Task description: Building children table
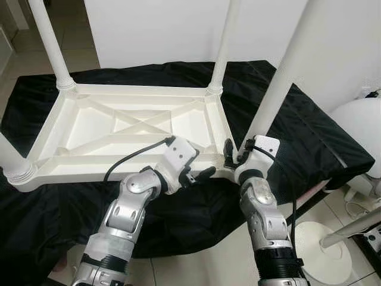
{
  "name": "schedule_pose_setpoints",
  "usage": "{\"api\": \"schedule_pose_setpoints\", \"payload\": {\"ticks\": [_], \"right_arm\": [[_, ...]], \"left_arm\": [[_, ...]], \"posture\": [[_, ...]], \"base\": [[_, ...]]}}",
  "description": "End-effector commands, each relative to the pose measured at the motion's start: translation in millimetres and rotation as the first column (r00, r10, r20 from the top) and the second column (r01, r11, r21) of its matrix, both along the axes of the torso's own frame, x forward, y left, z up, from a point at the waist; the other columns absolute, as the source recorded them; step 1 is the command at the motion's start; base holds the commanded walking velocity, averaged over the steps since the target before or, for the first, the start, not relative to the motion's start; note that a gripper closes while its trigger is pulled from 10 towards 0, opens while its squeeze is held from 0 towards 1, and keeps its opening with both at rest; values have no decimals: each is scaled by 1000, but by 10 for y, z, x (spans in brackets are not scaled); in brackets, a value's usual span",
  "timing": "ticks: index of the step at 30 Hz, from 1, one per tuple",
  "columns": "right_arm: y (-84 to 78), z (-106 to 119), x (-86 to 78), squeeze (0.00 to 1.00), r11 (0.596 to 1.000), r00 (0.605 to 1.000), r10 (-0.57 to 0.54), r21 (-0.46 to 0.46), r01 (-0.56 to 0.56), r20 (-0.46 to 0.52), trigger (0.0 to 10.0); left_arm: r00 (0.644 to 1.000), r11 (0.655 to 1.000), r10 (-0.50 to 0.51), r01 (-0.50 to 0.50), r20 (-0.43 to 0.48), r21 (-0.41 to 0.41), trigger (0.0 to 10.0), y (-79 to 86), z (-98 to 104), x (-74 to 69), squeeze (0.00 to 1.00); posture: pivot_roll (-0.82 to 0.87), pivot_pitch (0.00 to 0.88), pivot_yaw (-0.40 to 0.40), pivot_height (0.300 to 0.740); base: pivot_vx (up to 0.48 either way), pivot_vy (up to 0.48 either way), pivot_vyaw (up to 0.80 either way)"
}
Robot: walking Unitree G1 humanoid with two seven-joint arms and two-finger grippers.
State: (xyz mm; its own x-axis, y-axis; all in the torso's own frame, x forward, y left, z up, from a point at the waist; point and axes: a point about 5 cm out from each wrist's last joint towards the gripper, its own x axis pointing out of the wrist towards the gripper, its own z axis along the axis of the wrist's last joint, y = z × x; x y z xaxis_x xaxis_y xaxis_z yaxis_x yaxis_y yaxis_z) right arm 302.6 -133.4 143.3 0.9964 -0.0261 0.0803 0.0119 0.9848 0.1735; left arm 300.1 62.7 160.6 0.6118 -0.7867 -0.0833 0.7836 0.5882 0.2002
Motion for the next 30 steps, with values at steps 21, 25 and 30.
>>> {"api": "schedule_pose_setpoints", "payload": {"ticks": [21, 25, 30], "right_arm": [[-588, -120, 87, 0, 859, 897, 439, -267, -438, -60, 10000], [-533, -108, 161, 0, 819, 867, 491, -292, -493, -85, 10000], [-464, -102, 264, 0, 759, 820, 559, -324, -565, -121, 10000]], "left_arm": [[993, 993, 118, -117, 28, -11, 10000, -4, 31, 55, 0], [996, 996, 90, -90, 27, -8, 10000, -26, 26, 22, 0], [999, 999, 35, -35, 19, 0, 10000, -82, 4, -51, 0]], "posture": [[-39, 10, -49, 740], [-32, 7, -51, 740], [-25, 4, -53, 740]], "base": [[0, 0, 0], [0, 0, 0], [0, 0, 0]]}}
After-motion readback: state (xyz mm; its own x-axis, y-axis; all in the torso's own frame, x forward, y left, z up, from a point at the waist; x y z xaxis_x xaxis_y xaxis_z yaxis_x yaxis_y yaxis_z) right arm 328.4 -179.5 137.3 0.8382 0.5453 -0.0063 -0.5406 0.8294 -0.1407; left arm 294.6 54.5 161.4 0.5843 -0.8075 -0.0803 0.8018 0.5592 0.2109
